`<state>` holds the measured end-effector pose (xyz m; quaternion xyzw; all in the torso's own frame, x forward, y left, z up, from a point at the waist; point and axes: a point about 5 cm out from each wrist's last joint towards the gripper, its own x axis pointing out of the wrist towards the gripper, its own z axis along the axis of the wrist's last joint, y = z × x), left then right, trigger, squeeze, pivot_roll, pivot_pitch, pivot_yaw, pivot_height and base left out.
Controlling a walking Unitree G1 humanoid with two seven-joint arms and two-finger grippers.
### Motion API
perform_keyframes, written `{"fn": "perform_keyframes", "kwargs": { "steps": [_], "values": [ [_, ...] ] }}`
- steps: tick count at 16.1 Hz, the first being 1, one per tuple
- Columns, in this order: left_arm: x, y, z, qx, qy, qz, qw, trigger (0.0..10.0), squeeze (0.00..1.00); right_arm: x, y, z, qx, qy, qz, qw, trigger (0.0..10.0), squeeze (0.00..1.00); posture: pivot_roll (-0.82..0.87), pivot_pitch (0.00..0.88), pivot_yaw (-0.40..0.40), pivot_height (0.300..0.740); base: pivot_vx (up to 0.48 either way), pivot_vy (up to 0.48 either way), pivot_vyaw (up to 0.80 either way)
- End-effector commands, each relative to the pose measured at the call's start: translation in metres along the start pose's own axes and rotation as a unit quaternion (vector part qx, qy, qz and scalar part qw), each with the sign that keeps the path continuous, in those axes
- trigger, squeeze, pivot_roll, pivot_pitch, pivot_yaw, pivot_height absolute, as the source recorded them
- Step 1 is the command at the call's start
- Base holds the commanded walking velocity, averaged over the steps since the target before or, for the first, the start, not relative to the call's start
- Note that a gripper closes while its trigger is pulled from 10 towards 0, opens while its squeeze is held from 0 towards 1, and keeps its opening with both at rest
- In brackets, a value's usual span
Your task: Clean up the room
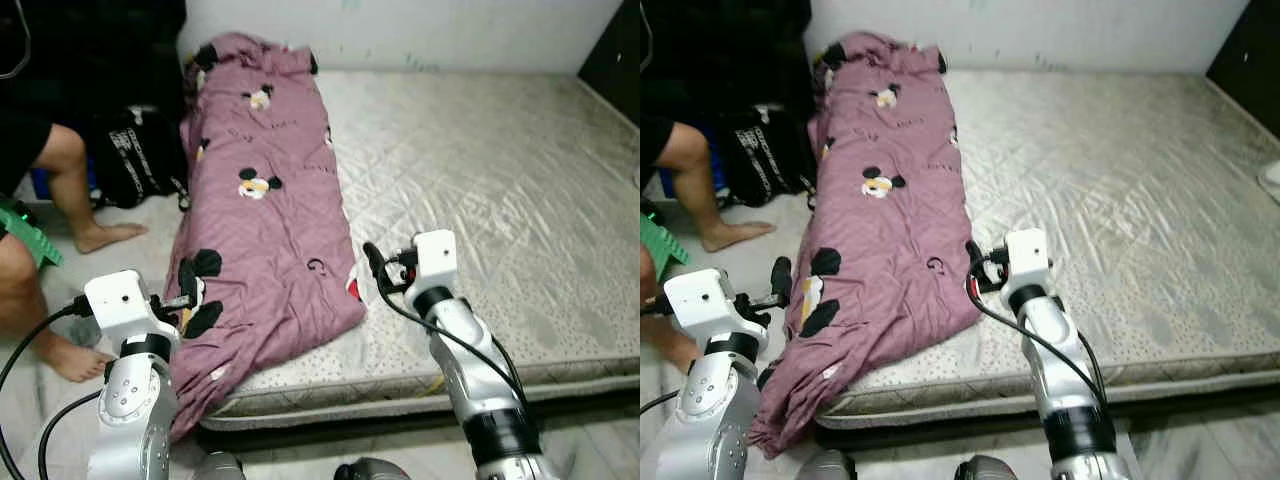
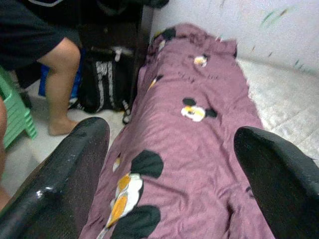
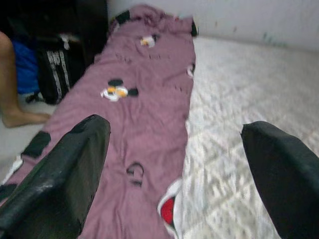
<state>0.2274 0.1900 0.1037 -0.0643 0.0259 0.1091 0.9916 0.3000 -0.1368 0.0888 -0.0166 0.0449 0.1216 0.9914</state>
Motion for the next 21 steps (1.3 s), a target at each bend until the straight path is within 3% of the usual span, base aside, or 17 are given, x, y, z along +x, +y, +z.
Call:
{"fn": "perform_keyframes", "kwargs": {
  "steps": [1, 14, 21],
  "values": [
    [-0.0017, 0.0, 0.0023, 0.008, -0.001, 0.002, 1.0, 10.0, 0.0, -0.0017, -0.002, 0.0052, 0.0, -0.005, 0.001, 1.0, 10.0, 0.0, 0.04, 0.161, -0.055, 0.735, 0.0, 0.0, 0.0],
    [0.0034, -0.0054, 0.0066, 0.009, -0.001, 0.008, 1.0, 10.0, 0.0, -0.0028, 0.0009, 0.0067, 0.002, 0.011, 0.007, 1.0, 10.0, 0.0, 0.04, 0.165, -0.053, 0.59, 0.0, 0.0, 0.0],
    [0.0054, -0.0049, 0.0071, 0.005, -0.004, 0.02, 1.0, 10.0, 0.0, -0.0001, 0.0002, 0.0072, -0.003, 0.013, 0.011, 1.0, 10.0, 0.0, 0.03, 0.156, -0.059, 0.586, 0.0, 0.0, 0.0]
  ]
}}
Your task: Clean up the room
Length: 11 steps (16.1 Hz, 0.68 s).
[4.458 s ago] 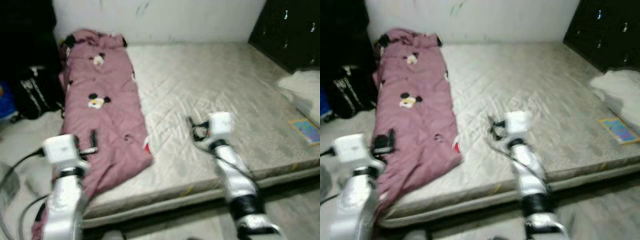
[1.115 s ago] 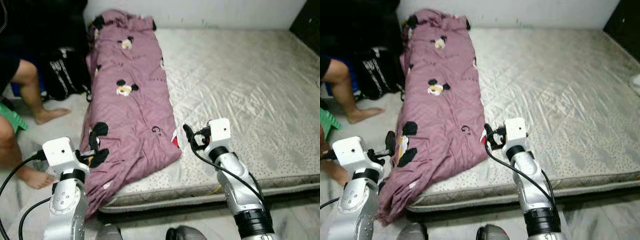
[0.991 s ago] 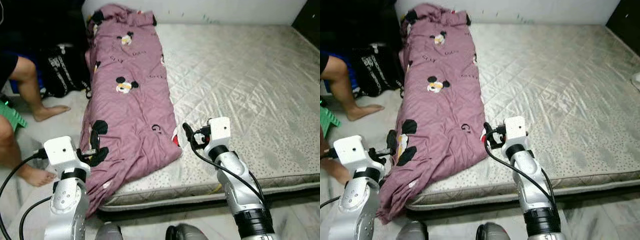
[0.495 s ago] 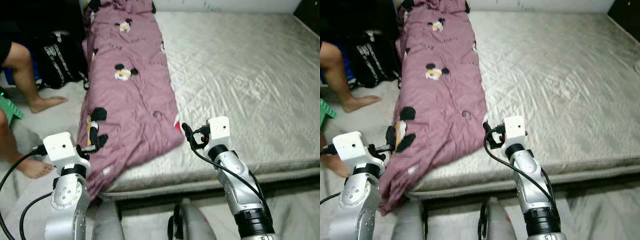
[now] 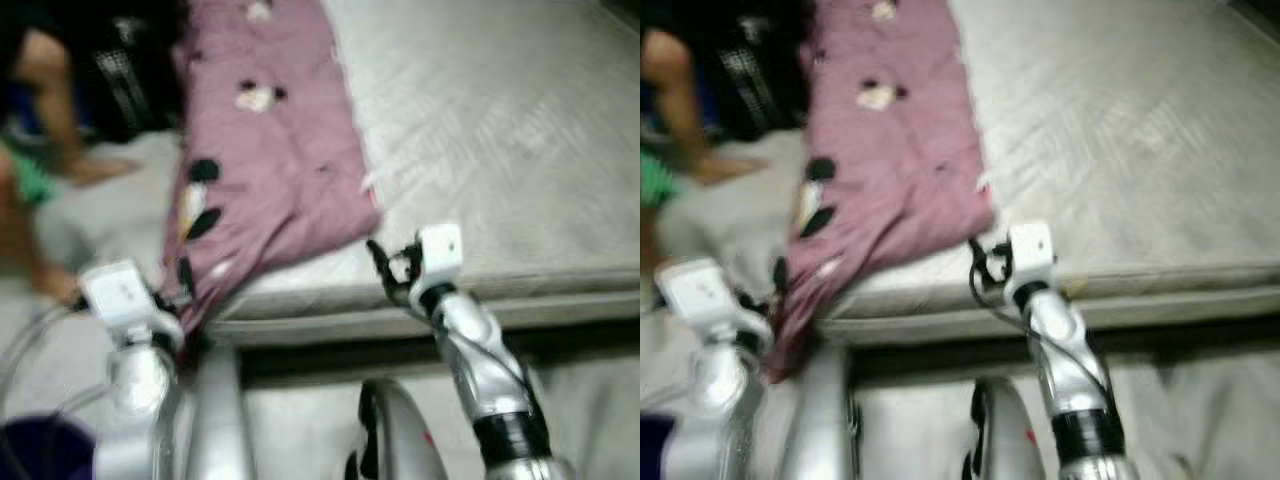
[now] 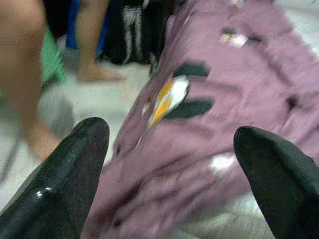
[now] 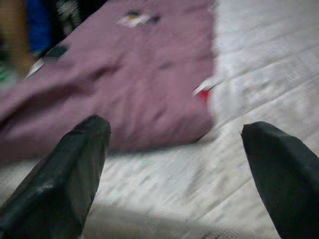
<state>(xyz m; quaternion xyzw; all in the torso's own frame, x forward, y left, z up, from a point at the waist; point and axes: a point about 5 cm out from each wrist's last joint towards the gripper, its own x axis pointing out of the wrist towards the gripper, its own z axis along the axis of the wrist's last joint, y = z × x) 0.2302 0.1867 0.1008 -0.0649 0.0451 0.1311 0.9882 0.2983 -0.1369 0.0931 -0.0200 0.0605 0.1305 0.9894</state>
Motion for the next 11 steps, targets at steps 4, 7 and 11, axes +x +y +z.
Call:
{"fn": "perform_keyframes", "kwargs": {
  "steps": [4, 7, 11],
  "values": [
    [0.0031, -0.0006, 0.0098, -0.001, -0.019, 0.003, 1.0, 10.0, 0.0, 0.0024, 0.0002, 0.003, -0.002, -0.001, 0.003, 1.0, 10.0, 0.0, 0.03, 0.157, -0.06, 0.586, 0.0, 0.0, 0.0],
    [0.0034, 0.0001, 0.0093, -0.003, -0.019, 0.006, 1.0, 10.0, 0.0, 0.0028, 0.0008, 0.0028, -0.003, -0.001, 0.005, 1.0, 10.0, 0.0, 0.03, 0.157, -0.059, 0.561, 0.0, 0.0, 0.0],
    [0.0062, 0.0005, 0.0101, -0.004, -0.019, 0.01, 1.0, 10.0, 0.0, 0.0048, 0.0015, 0.0032, -0.003, 0.0, 0.007, 1.0, 10.0, 0.0, 0.03, 0.177, -0.059, 0.531, 0.0, 0.0, 0.0]
  ]
}}
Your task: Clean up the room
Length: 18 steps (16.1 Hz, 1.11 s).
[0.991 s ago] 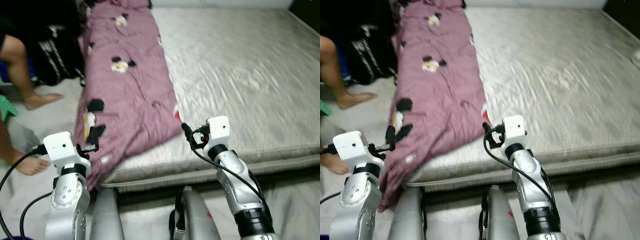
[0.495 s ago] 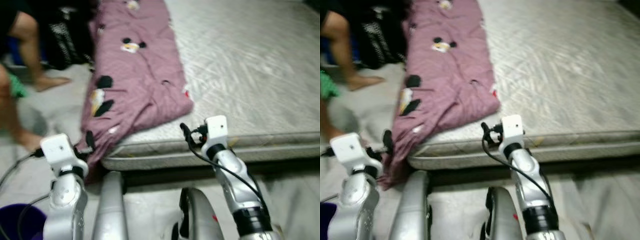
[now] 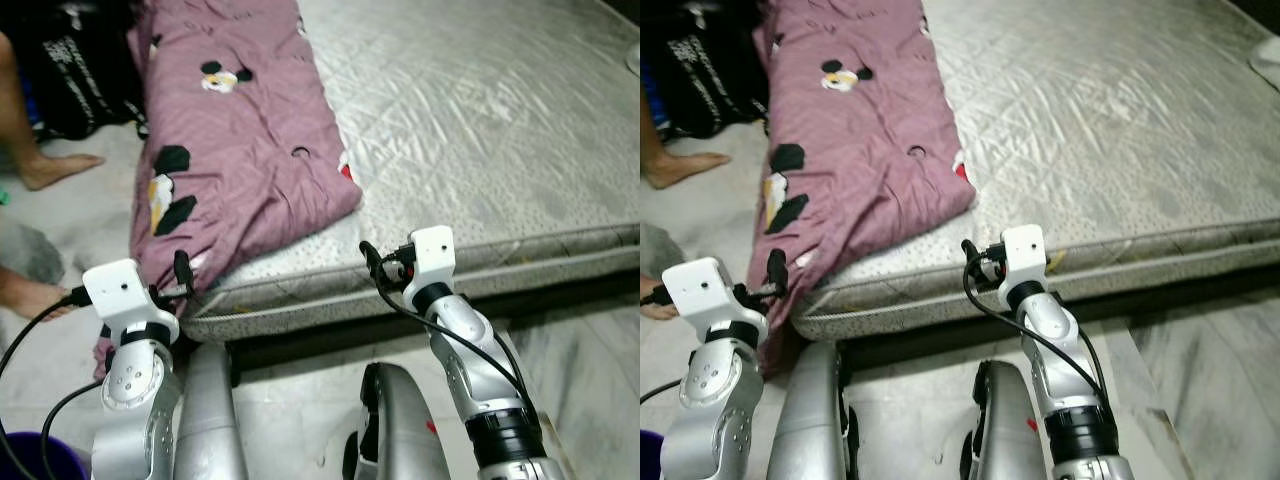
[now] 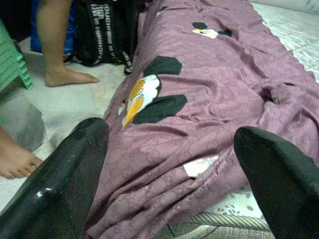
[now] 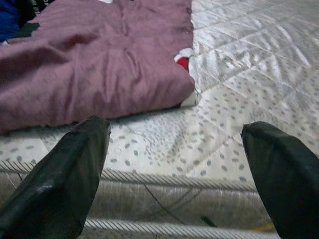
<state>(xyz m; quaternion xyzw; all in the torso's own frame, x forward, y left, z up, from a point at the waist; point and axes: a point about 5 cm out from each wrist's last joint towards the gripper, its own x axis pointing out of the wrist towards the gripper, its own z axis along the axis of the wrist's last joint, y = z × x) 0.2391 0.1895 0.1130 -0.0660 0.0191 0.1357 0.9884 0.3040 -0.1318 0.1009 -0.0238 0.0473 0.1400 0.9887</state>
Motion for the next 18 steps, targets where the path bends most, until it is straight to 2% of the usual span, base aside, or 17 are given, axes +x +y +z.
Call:
{"fn": "perform_keyframes", "kwargs": {
  "steps": [1, 9, 12, 18],
  "values": [
    [-0.0013, 0.0019, -0.0016, -0.001, 0.004, 0.011, 1.0, 10.0, 0.0, -0.001, -0.0014, -0.0054, 0.003, 0.012, 0.0, 1.0, 10.0, 0.0, 0.03, 0.167, -0.061, 0.526, 0.0, 0.0, 0.0],
    [0.0002, 0.0002, -0.0013, -0.011, 0.002, 0.007, 1.0, 10.0, 0.0, 0.0003, -0.0007, -0.0057, 0.001, 0.013, 0.002, 1.0, 10.0, 0.0, 0.03, 0.163, -0.059, 0.526, 0.0, 0.0, 0.0],
    [-0.0009, -0.0014, -0.0003, -0.019, -0.002, -0.001, 1.0, 10.0, 0.0, -0.0005, 0.0034, -0.0036, -0.016, 0.004, 0.018, 1.0, 10.0, 0.0, 0.03, 0.156, -0.059, 0.526, 0.0, 0.0, 0.79],
    [-0.0024, -0.002, -0.001, -0.032, -0.002, -0.008, 0.999, 10.0, 0.0, -0.0013, 0.0019, -0.0063, -0.006, 0.011, 0.015, 1.0, 10.0, 0.0, 0.03, 0.156, -0.061, 0.526, 0.349, 0.0, 0.14]
  ]
}}
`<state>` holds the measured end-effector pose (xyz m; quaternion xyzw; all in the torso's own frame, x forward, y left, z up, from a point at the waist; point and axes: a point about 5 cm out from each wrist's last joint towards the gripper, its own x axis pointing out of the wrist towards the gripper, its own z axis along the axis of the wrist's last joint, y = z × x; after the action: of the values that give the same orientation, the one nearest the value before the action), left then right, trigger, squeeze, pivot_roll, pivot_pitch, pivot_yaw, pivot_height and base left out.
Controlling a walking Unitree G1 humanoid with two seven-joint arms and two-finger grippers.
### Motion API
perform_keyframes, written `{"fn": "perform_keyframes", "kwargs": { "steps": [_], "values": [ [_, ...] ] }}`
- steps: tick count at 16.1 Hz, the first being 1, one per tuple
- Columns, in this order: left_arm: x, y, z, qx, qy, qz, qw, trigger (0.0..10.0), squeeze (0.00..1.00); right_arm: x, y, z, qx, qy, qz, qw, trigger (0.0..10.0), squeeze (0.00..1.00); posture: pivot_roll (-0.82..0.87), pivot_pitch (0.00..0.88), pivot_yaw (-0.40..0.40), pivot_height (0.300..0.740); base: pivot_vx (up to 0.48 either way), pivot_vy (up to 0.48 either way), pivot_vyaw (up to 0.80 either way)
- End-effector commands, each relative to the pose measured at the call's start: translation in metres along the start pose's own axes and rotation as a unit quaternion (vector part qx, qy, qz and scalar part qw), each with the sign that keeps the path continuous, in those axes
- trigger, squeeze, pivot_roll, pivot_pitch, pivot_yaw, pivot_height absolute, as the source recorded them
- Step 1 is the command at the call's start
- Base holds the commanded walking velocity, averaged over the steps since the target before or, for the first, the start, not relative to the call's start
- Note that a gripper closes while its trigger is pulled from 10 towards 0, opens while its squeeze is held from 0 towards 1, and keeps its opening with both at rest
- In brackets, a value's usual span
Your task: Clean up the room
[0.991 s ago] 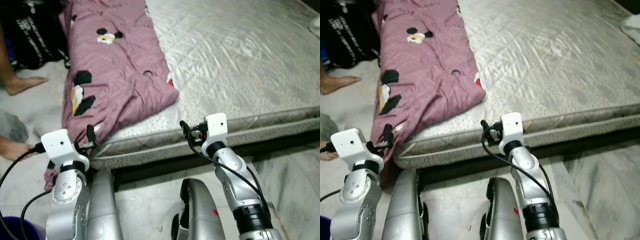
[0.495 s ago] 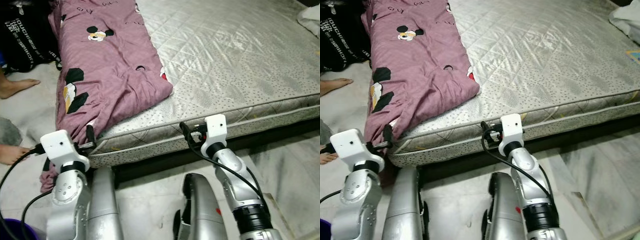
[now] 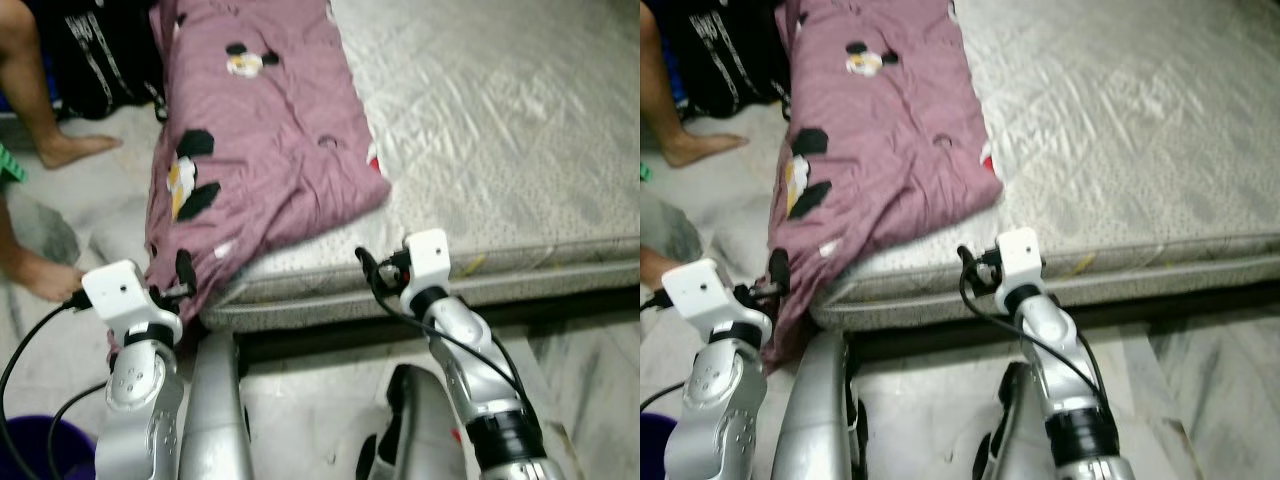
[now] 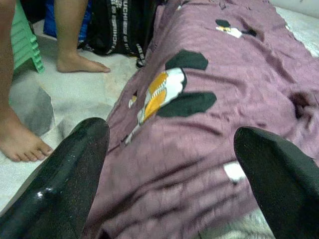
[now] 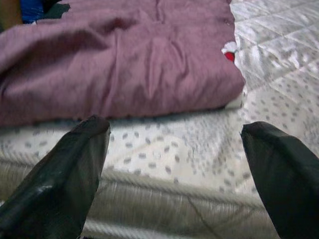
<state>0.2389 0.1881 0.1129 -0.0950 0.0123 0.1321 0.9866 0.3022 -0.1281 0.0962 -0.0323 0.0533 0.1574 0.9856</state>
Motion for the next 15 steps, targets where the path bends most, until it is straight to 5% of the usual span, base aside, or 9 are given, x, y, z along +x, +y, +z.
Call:
{"fn": "perform_keyframes", "kwargs": {
  "steps": [1, 9, 15],
  "values": [
    [-0.002, -0.001, -0.001, -0.002, 0.001, -0.004, 1.0, 10.0, 0.0, -0.001, -0.002, -0.002, 0.002, 0.004, -0.002, 1.0, 10.0, 0.0, 0.03, 0.155, -0.061, 0.526, 0.401, 0.0, 0.0],
    [0.001, 0.002, -0.006, 0.001, 0.019, 0.022, 1.0, 10.0, 0.0, -0.001, -0.002, -0.003, 0.001, 0.006, 0.0, 1.0, 10.0, 0.0, 0.02, 0.152, -0.061, 0.526, 0.141, 0.0, 0.0],
    [0.011, 0.014, -0.006, 0.017, 0.024, 0.076, 0.997, 10.0, 0.0, -0.004, -0.008, -0.003, -0.014, 0.013, 0.003, 1.0, 10.0, 0.0, 0.01, 0.154, -0.063, 0.526, 0.0, 0.0, 0.59]
  ]
}}
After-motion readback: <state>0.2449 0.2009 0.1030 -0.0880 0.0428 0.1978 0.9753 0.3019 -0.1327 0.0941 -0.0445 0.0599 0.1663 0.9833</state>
